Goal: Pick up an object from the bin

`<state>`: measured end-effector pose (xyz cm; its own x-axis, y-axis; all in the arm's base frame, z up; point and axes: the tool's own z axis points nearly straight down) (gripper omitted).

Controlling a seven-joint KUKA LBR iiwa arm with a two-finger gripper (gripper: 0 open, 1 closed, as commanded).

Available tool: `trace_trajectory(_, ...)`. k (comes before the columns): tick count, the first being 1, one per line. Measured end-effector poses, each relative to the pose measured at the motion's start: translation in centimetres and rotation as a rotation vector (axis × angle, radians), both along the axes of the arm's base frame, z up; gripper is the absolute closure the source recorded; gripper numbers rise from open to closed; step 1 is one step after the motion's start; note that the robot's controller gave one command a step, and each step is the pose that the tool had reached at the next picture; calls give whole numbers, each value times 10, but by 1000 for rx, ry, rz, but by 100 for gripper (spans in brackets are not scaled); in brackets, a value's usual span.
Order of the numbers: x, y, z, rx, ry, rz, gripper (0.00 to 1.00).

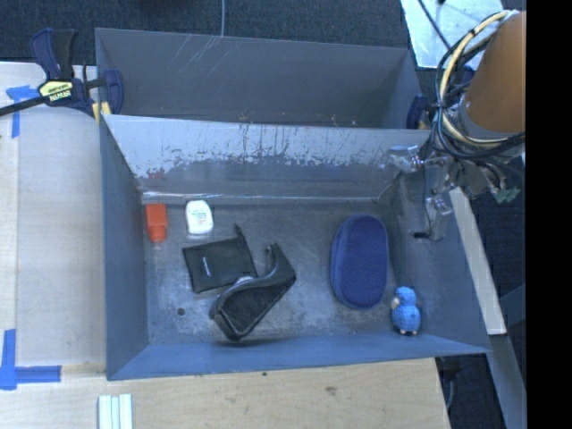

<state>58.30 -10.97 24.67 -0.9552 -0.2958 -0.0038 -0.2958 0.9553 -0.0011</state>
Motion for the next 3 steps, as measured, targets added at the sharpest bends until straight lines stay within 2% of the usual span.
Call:
trace_trajectory(1,7,30,-125,2,6,262,0)
trace_trajectory(2,-2,15,-173,0,1,836,0)
trace_trajectory(3,0,17,-169,-1,-5,835,100)
